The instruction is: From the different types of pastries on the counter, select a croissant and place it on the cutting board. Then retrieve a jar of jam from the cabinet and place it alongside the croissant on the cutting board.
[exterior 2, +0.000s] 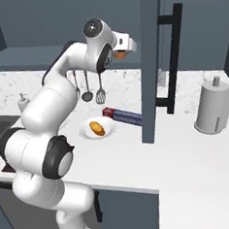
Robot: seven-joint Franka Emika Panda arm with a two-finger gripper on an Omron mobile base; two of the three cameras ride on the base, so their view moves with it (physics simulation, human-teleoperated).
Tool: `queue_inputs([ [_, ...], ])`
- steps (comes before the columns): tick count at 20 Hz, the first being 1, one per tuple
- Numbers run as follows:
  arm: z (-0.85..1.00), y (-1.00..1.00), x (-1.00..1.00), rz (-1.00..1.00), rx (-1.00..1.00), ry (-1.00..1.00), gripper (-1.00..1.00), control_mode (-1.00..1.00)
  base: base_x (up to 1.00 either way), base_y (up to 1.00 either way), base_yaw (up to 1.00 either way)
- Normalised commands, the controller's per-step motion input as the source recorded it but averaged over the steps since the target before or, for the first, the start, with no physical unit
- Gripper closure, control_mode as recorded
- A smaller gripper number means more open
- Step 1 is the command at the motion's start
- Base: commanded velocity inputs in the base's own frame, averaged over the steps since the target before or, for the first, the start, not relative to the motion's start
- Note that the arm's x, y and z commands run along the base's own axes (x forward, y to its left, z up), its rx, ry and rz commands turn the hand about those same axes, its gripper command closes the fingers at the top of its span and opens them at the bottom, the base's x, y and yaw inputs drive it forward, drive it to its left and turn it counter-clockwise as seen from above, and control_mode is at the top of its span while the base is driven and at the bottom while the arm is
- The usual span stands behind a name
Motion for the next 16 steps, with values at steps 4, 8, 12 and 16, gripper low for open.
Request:
queue_inputs([
  [4, 0.0, 0.0, 0.1, 0.0, 0.0, 0.0, -1.0, -1.0, 0.0, 0.0, 0.0],
  [8, 0.0, 0.0, 0.33, 0.0, 0.0, 0.0, -1.0, -1.0, 0.0, 0.0, 0.0],
  [12, 0.0, 0.0, 0.2, 0.0, 0.0, 0.0, -1.0, -1.0, 0.0, 0.0, 0.0],
  [16, 0.0, 0.0, 0.27, 0.01, 0.0, 0.01, -1.0, -1.0, 0.0, 0.0, 0.0],
])
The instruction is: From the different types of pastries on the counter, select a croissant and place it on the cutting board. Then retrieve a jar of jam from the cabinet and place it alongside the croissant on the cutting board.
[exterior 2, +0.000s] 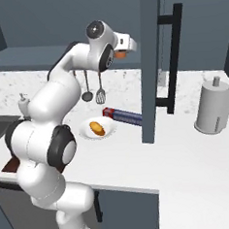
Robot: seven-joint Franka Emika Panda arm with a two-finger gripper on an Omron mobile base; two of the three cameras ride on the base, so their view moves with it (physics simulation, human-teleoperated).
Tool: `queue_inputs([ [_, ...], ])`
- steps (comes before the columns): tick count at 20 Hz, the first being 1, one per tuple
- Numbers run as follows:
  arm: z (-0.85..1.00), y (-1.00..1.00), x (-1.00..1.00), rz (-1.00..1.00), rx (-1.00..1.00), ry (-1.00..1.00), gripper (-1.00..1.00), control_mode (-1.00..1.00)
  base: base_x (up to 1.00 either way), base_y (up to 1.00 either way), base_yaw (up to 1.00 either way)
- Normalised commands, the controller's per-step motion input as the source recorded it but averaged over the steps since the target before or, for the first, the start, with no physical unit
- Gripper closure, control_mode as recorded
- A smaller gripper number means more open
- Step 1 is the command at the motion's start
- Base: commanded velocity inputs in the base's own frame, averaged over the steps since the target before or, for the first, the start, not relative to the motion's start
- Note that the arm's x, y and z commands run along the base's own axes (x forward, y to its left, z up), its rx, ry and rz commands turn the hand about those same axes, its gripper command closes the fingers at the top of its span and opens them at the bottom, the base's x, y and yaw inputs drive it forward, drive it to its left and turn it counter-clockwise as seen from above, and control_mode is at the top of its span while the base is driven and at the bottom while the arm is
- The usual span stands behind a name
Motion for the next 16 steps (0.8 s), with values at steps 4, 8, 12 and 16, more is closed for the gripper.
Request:
queue_inputs([
  [4, 0.0, 0.0, 0.18, 0.02, 0.0, 0.0, 1.0, -1.0, 0.0, 0.0, 0.0],
  [8, 0.0, 0.0, 0.01, 0.0, 0.0, 0.0, 1.0, -1.0, 0.0, 0.0, 0.0],
  [12, 0.0, 0.0, 0.0, 0.0, 0.0, 0.0, 1.0, -1.0, 0.0, 0.0, 0.0],
  [16, 0.0, 0.0, -0.83, 0.0, 0.0, -0.24, 1.0, -1.0, 0.0, 0.0, 0.0],
])
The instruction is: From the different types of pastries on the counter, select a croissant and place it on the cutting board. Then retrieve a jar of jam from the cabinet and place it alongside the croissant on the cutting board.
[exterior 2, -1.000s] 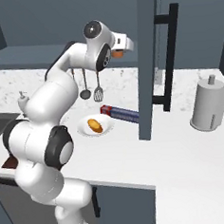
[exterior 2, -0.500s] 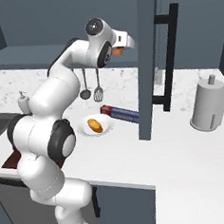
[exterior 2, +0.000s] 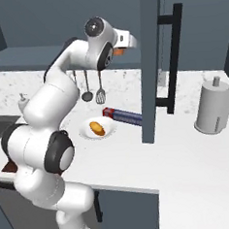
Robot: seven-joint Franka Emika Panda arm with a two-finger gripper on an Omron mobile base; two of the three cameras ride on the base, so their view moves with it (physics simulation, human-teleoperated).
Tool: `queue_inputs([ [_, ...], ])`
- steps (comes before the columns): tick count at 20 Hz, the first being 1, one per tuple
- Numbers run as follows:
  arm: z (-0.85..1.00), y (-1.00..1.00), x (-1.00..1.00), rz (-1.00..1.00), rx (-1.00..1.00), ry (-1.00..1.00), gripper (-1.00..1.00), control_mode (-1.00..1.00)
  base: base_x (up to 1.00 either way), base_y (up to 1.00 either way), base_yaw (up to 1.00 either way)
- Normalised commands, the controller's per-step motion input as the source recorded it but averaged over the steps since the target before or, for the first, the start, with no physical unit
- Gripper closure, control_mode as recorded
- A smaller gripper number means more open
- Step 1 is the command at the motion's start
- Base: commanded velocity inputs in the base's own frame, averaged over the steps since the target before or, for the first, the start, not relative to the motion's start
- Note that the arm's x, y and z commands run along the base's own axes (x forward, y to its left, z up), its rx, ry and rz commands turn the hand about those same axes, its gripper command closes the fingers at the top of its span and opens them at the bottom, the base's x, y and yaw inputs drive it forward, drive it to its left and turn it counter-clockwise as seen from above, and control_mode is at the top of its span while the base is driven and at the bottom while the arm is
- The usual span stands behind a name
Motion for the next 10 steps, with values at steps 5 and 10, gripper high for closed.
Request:
queue_inputs([
  [5, 0.0, 0.06, -1.0, 0.0, 0.0, -0.24, 1.0, -1.0, 0.0, 0.0, 0.0],
  [10, 0.0, 0.45, -1.0, -0.08, -0.07, -0.16, 1.0, -1.0, 0.0, 0.0, 0.0],
])
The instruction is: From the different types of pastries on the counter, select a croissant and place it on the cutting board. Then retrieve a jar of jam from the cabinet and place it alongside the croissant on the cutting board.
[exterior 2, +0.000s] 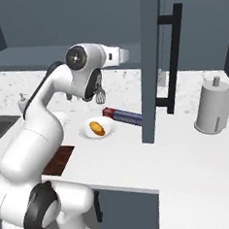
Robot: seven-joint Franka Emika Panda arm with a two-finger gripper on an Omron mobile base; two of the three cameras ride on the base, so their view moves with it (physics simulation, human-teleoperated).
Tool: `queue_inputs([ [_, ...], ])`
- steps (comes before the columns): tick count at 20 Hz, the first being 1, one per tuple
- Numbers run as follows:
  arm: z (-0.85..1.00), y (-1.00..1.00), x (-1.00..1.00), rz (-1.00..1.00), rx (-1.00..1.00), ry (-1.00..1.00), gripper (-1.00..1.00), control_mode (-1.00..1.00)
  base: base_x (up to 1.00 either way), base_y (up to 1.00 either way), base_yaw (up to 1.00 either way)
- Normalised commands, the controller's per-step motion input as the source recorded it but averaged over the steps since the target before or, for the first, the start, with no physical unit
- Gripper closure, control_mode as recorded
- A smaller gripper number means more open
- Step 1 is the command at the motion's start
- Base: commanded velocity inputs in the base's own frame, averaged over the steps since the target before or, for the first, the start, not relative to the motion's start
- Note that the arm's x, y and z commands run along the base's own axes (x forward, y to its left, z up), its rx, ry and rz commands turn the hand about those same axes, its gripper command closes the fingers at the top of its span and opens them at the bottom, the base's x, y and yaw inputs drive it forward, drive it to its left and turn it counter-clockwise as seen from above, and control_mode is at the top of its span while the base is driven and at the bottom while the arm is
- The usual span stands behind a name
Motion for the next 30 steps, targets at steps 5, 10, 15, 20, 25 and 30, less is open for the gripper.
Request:
queue_inputs([
  [5, 0.07, 0.53, -1.0, -0.2, -0.11, 0.0, 1.0, -1.0, 0.0, 0.0, 0.0],
  [10, 0.4, 0.45, -1.0, -0.18, -0.02, 0.06, 1.0, -1.0, 0.0, 0.0, 0.0],
  [15, 0.07, 0.14, -1.0, -0.1, 0.0, 0.15, 1.0, -1.0, 0.0, 0.0, 0.0],
  [20, -0.72, 0.05, -1.0, -0.09, 0.0, 0.11, 1.0, -1.0, 0.0, 0.0, 0.0],
  [25, -1.0, 0.07, -1.0, -0.09, -0.1, 0.0, 1.0, -1.0, 0.0, 0.0, 0.0],
  [30, -1.0, 0.0, -1.0, -0.05, -0.19, 0.0, 1.0, -1.0, 0.0, 0.0, 0.0],
])
